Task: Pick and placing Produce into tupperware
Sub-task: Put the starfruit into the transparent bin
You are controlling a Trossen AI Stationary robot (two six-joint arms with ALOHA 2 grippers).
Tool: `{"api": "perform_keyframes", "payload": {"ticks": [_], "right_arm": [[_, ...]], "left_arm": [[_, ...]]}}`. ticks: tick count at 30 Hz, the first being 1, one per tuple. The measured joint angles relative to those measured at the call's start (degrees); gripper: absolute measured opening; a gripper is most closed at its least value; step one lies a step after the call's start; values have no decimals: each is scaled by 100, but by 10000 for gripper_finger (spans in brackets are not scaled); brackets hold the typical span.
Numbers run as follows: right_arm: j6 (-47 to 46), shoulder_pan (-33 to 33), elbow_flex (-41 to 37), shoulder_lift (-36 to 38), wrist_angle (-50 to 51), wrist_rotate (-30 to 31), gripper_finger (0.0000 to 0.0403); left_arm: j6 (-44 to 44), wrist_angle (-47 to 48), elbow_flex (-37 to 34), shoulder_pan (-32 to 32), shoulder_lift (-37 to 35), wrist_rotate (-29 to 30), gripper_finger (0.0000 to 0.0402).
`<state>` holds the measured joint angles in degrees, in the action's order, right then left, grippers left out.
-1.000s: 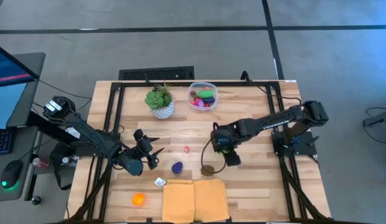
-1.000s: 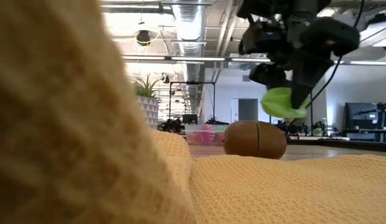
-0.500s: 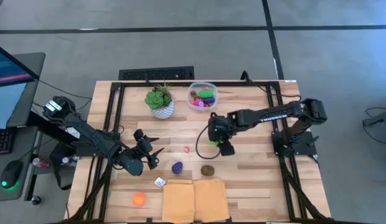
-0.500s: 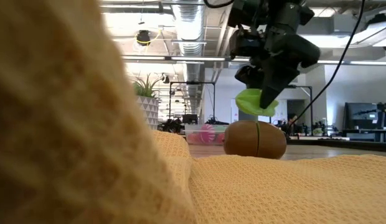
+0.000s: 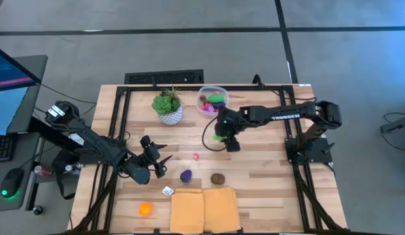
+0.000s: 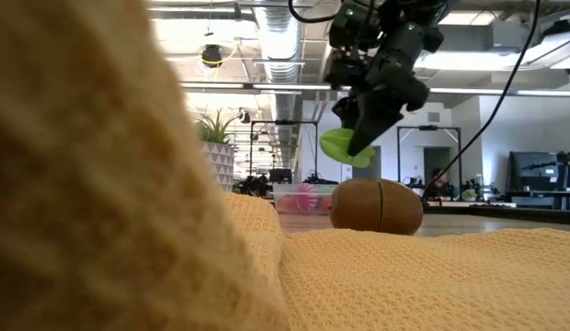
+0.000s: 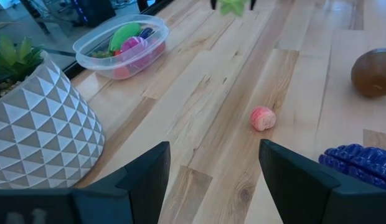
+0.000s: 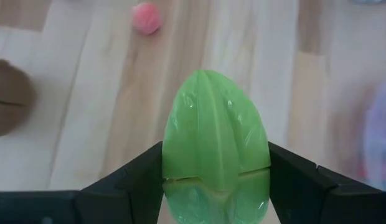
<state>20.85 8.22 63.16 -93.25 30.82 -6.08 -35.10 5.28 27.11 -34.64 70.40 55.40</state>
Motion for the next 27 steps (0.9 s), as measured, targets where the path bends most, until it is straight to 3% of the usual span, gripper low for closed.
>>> {"api": "perform_keyframes", "payload": {"ticks": [13,27], "right_arm": [[600,941,0,0,-1057,-10,265],[664,2006,0,0,-1895,-8,265]], "left_arm": [[31,0,0,1,1,-14,238],[47,2,0,-1,1,-18,238]]}}
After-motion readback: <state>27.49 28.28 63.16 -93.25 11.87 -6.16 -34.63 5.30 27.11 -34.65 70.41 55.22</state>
